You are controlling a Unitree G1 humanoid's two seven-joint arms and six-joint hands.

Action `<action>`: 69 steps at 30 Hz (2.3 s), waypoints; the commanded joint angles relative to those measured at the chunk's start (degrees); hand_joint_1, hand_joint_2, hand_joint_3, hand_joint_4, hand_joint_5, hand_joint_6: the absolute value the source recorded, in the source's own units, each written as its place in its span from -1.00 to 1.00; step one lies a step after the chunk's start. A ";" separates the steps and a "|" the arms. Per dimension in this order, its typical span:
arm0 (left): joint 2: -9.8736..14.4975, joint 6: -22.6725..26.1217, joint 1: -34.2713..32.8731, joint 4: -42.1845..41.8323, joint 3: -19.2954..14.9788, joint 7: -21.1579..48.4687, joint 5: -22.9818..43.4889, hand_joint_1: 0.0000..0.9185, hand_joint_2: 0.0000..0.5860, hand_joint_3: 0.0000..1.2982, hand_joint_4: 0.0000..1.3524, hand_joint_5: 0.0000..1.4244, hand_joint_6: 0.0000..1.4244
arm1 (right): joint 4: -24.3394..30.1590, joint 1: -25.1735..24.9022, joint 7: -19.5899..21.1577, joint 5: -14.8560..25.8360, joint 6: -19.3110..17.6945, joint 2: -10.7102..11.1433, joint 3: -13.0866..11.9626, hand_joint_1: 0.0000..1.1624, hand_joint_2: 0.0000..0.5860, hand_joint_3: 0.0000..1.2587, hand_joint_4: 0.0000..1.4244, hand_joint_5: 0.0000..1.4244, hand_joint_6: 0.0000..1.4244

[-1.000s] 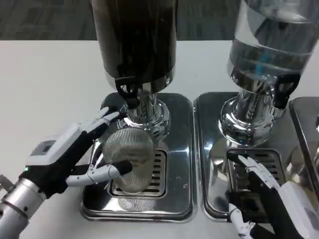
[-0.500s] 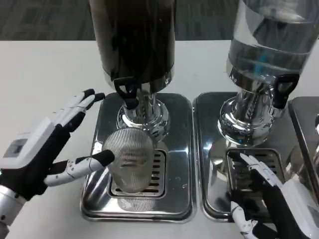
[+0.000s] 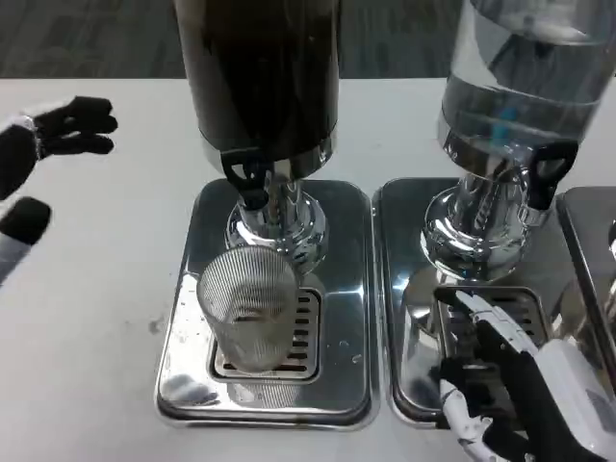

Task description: Grasp the cup under the faucet to collect the drink, then remove the cup.

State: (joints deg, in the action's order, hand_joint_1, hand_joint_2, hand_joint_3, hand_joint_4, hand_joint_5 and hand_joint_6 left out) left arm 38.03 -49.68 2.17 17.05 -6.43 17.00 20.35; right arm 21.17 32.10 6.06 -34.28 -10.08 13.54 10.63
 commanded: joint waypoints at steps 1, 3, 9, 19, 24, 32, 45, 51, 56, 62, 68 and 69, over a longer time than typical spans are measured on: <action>0.48 8.26 -1.77 -2.87 -2.35 12.80 12.43 -1.00 -0.79 -0.44 -0.50 -0.51 -0.60 | -1.15 -0.73 -0.35 1.05 -0.20 0.13 -0.25 -0.01 0.92 -0.75 -0.86 -0.89 -0.60; 0.49 13.81 -3.07 -3.67 -3.44 18.91 17.30 -1.00 -0.79 -0.45 -0.54 -0.56 -0.64 | -1.47 -1.18 -0.39 1.12 -0.34 0.33 -0.27 -0.01 0.92 -0.75 -0.86 -0.89 -0.60; 1.52 30.93 -7.71 -4.65 -6.43 31.84 24.58 -1.00 -0.87 -0.56 -0.71 -0.69 -0.78 | -2.06 -1.79 -0.45 1.55 -0.68 0.79 -0.34 -0.06 0.95 -0.75 -0.86 -0.89 -0.60; -0.54 45.78 -12.98 -3.58 -10.62 40.79 24.91 -1.00 -0.93 -0.63 -0.80 -0.77 -0.86 | -2.38 -2.28 -0.18 1.46 -1.01 0.97 -0.30 -0.08 0.95 -0.75 -0.86 -0.89 -0.60; -1.55 48.05 -14.53 -2.81 -11.54 42.51 23.67 -1.00 -0.91 -0.64 -0.80 -0.78 -0.86 | -2.69 -2.71 -0.49 1.79 -0.91 1.10 -0.47 -0.09 0.95 -0.75 -0.86 -0.89 -0.60; -1.99 54.79 -18.12 0.78 -10.70 46.59 23.26 -1.00 -0.92 -0.68 -0.85 -0.81 -0.89 | -3.00 -2.85 -0.47 2.25 -0.97 1.27 -0.54 -0.10 0.97 -0.75 -0.86 -0.89 -0.60; -2.51 62.31 -23.63 4.28 -9.56 52.10 21.66 -1.00 -0.90 -0.67 -0.84 -0.81 -0.91 | -3.16 -2.47 -0.23 2.58 -0.48 0.54 -0.56 -0.13 0.98 -0.75 -0.86 -0.89 -0.61; -2.47 64.47 -25.31 3.85 -9.15 53.59 20.61 -1.00 -0.90 -0.64 -0.80 -0.78 -0.89 | -3.22 -2.56 -0.31 2.62 -0.34 0.27 -0.51 -0.14 0.98 -0.75 -0.86 -0.89 -0.62; -2.35 65.67 -26.64 4.40 -7.95 54.24 19.60 -1.00 -0.90 -0.63 -0.80 -0.77 -0.88 | -3.30 -2.91 -0.43 2.65 -0.25 0.30 -0.61 -0.14 0.99 -0.75 -0.86 -0.89 -0.62; -3.00 66.23 -28.25 6.04 -6.51 54.99 17.40 -1.00 -0.88 -0.66 -0.83 -0.78 -0.88 | -3.11 -2.71 -0.39 3.03 -0.12 0.25 -1.10 -0.15 0.99 -0.75 -0.86 -0.89 -0.63; -4.00 65.31 -29.95 7.59 -4.95 56.12 15.23 -1.00 -0.88 -0.68 -0.87 -0.80 -0.89 | -2.92 -2.07 -0.18 3.18 0.19 -0.10 -1.41 -0.15 0.99 -0.75 -0.86 -0.89 -0.62; -4.25 65.09 -30.19 7.59 -4.77 56.36 14.83 -1.00 -0.88 -0.68 -0.87 -0.80 -0.89 | -2.85 -1.99 -0.13 3.15 0.18 -0.15 -1.42 -0.15 1.00 -0.75 -0.86 -0.89 -0.62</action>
State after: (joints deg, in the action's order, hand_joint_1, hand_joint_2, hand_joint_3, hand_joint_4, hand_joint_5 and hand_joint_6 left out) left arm 34.43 16.01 -26.66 24.11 -12.11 72.37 36.08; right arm 18.26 29.60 5.73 -31.63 -10.27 13.72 9.67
